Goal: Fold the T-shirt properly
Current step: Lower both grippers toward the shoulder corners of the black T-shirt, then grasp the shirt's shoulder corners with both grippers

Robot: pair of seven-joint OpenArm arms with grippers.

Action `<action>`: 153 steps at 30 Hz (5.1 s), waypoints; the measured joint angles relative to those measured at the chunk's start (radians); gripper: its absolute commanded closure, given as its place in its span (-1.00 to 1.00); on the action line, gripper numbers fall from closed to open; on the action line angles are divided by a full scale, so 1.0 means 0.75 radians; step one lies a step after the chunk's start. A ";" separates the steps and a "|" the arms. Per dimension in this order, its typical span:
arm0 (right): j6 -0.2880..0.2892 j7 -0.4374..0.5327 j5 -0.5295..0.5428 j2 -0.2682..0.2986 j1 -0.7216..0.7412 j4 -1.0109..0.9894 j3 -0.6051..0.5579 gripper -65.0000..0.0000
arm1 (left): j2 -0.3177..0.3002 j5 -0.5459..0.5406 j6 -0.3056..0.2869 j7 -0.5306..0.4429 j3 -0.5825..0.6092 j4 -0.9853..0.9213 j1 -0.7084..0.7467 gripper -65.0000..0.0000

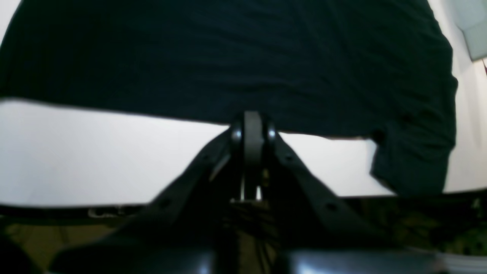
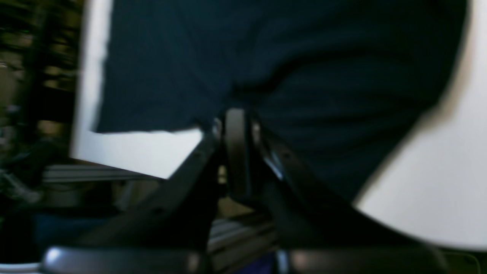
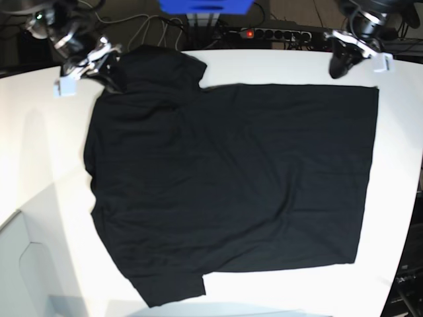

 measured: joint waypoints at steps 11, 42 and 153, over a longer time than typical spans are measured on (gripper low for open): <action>0.004 -0.380 0.120 -0.064 0.269 -0.027 0.278 0.29 | 0.321 0.065 -0.212 0.936 -0.707 -0.018 -0.483 0.60; -0.133 -0.453 0.155 -0.099 0.458 -0.717 0.362 0.20 | 0.342 0.102 -0.210 1.002 -0.804 -0.140 -0.547 0.37; -0.133 -0.475 0.112 -0.099 0.459 -0.571 0.095 1.00 | 0.043 0.070 -0.324 1.204 -0.657 -0.932 -1.015 0.99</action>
